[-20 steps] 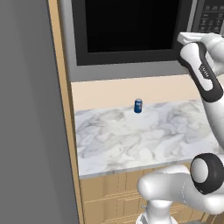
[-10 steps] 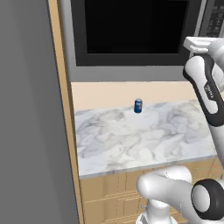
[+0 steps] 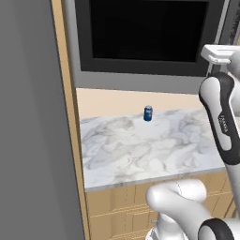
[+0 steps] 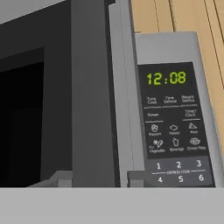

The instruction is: Open the microwave door.

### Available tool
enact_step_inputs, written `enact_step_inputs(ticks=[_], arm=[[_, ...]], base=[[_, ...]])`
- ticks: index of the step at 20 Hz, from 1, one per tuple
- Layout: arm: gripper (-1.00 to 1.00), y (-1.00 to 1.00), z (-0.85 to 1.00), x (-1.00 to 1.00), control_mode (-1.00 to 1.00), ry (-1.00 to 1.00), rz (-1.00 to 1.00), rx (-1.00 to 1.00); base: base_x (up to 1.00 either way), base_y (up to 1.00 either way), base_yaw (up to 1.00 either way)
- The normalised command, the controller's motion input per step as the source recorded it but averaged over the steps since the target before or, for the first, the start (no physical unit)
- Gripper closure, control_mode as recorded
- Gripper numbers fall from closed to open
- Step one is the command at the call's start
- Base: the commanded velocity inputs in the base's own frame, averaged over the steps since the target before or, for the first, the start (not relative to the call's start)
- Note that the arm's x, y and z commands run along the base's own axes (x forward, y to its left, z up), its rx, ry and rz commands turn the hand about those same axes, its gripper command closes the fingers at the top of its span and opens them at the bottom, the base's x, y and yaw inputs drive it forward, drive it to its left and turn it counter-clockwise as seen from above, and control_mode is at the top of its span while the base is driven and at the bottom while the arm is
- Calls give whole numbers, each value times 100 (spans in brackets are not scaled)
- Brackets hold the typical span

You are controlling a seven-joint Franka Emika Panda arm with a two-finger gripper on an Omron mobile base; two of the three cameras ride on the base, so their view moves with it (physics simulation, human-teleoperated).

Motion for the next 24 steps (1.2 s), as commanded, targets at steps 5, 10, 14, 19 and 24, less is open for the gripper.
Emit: enact_step_inputs(ticks=[5, 10, 14, 19, 24], arm=[[100, 0, 43, -100, -100, 0, 0, 0], [100, 0, 52, -100, -100, 0, 0, 0], [-100, 0, 46, -100, -100, 0, 0, 0], [-100, -1, 7, -100, -100, 0, 0, -1], [-100, -8, -12, -100, -100, 0, 0, -2]], base=[[0, 0, 0], [0, 0, 0], [0, 0, 0], [0, 0, 0], [0, 0, 0]])
